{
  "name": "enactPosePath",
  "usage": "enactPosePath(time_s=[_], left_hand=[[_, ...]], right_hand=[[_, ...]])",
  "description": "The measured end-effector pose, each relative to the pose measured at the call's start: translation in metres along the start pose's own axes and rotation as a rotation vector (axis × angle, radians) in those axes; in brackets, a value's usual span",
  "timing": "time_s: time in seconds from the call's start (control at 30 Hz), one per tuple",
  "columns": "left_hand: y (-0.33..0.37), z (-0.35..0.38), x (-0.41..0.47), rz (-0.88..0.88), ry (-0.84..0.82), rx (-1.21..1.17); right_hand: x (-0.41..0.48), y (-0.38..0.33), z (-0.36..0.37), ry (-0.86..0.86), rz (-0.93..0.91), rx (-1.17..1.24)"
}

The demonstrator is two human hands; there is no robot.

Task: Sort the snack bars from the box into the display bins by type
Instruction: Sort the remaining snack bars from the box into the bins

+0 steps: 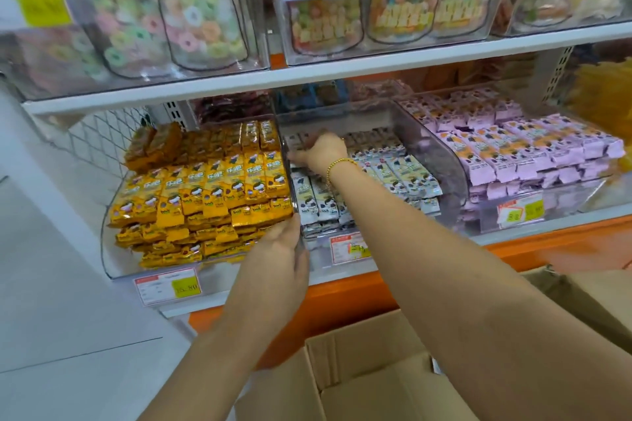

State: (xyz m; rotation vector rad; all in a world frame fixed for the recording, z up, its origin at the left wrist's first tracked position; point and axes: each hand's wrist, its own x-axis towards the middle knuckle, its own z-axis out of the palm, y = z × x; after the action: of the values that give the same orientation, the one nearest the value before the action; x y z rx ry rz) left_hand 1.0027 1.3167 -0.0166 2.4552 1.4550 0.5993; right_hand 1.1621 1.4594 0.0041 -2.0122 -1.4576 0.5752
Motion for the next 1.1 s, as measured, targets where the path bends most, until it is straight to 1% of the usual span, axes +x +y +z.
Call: enactPosePath(time_s=[0.13, 0.2, 0.3, 0.37, 0.43, 0.47, 0.53, 0.6, 0.67, 0.73, 0.8, 0.87, 0.9, 1.03, 1.1], left_hand=[[0.000, 0.000, -0.005, 0.035, -0.014, 0.008], [0.002, 0.002, -0.011, 0.056, 0.042, -0.029], [0.011, 0.010, -0.025, 0.123, 0.118, -0.162], [0.019, 0.022, -0.040, 0.169, 0.079, -0.217], [0.024, 0.044, -0.059, 0.177, -0.042, -0.223], [0.026, 0.056, -0.068, 0.176, -0.115, -0.226], [0.025, 0.079, -0.088, 0.197, -0.260, -0.213], [0.021, 0.099, -0.106, 0.231, -0.424, -0.118], [0.011, 0.116, -0.122, 0.240, -0.593, 0.012], [0.000, 0.129, -0.133, 0.256, -0.723, 0.114], [-0.009, 0.140, -0.144, 0.237, -0.858, 0.172], [-0.014, 0.146, -0.149, 0.250, -0.954, 0.240], [-0.016, 0.149, -0.150, 0.270, -0.976, 0.272], [-0.020, 0.153, -0.145, 0.287, -1.015, 0.326], [-0.021, 0.153, -0.143, 0.282, -1.002, 0.320]], right_hand=[[-0.004, 0.004, -0.002, -0.011, -0.013, 0.080], [-0.023, 0.012, -0.012, 0.057, -0.059, 0.096], [-0.075, 0.033, -0.033, 0.202, -0.222, 0.033], [-0.119, 0.055, -0.044, 0.237, -0.323, -0.011], [-0.164, 0.091, -0.049, 0.199, -0.352, -0.054], [-0.183, 0.114, -0.050, 0.152, -0.344, -0.079], [-0.218, 0.159, -0.048, -0.017, -0.285, -0.160], [-0.246, 0.209, -0.037, -0.209, -0.183, -0.280], [-0.268, 0.266, -0.019, -0.389, -0.010, -0.364], [-0.285, 0.325, 0.004, -0.570, 0.163, -0.436], [-0.302, 0.372, 0.022, -0.709, 0.264, -0.551], [-0.319, 0.403, 0.028, -0.751, 0.331, -0.629], [-0.327, 0.415, 0.029, -0.732, 0.370, -0.622], [-0.343, 0.452, 0.034, -0.643, 0.637, -0.516], [-0.344, 0.455, 0.038, -0.618, 0.759, -0.413]])
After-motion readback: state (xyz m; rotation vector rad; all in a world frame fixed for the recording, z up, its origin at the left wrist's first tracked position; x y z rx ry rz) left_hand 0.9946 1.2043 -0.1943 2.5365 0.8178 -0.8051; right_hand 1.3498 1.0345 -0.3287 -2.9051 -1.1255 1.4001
